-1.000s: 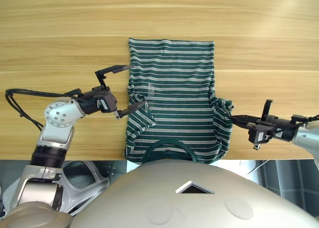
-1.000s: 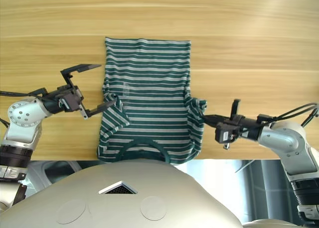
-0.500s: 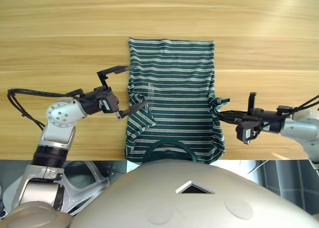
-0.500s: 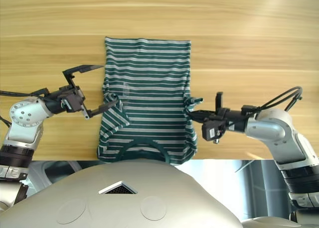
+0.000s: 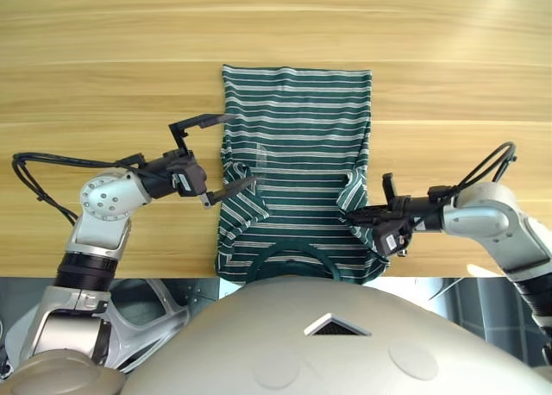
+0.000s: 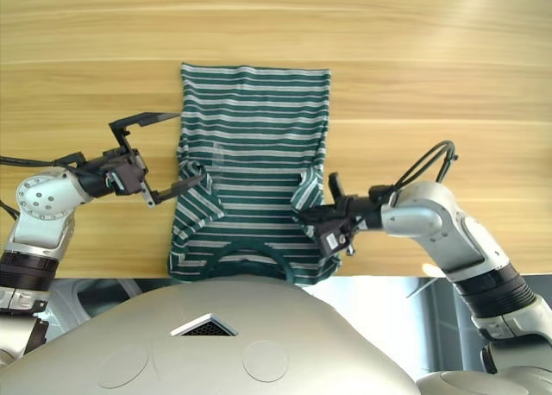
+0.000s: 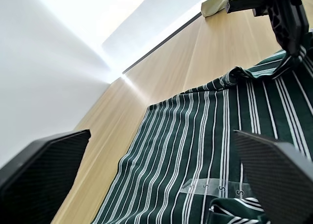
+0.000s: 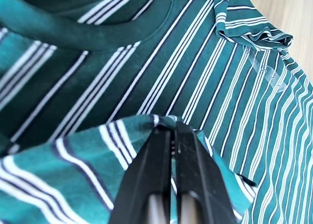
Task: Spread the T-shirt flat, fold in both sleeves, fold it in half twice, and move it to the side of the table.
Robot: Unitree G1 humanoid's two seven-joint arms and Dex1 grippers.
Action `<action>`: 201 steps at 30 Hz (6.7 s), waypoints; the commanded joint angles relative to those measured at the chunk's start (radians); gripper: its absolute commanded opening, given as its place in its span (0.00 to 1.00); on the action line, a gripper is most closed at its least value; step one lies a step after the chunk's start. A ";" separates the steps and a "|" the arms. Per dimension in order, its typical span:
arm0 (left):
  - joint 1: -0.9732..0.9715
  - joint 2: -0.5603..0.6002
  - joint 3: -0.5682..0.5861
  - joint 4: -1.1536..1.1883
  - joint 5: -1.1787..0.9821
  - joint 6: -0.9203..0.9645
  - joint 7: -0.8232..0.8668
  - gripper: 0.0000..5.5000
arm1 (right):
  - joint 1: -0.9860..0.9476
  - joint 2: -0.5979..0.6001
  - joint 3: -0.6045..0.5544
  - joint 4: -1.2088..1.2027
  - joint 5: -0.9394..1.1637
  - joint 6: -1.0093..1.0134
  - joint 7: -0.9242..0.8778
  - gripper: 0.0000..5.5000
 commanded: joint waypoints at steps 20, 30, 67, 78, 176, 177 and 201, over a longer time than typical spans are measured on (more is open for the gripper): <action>-0.015 -0.010 -0.014 0.003 0.008 0.016 -0.011 0.98 | 0.007 0.005 0.034 -0.068 0.122 0.081 0.086 0.55; -0.002 0.059 -0.007 0.044 -0.008 -0.011 -0.090 0.98 | 0.004 -0.034 -0.130 0.007 0.165 0.069 0.026 0.89; -0.234 0.042 -0.156 0.527 0.299 -0.129 0.027 0.98 | -0.174 0.135 -0.012 0.328 -0.027 0.051 -0.136 0.98; -0.249 0.027 -0.073 0.475 0.165 -0.145 0.051 0.98 | -0.168 0.116 -0.080 0.276 0.057 0.039 -0.153 0.98; 0.068 0.147 -0.173 0.203 0.027 -0.156 -0.229 0.03 | 0.068 -0.022 -0.052 0.324 0.175 -0.119 0.007 0.00; 0.083 0.158 -0.179 0.178 0.006 -0.154 -0.242 0.03 | 0.075 -0.031 -0.057 0.311 0.194 -0.122 0.015 0.00; 0.325 0.364 -0.028 -0.092 -0.353 -0.177 -0.360 0.03 | 0.397 -0.246 -0.365 0.062 0.629 -0.281 0.172 0.00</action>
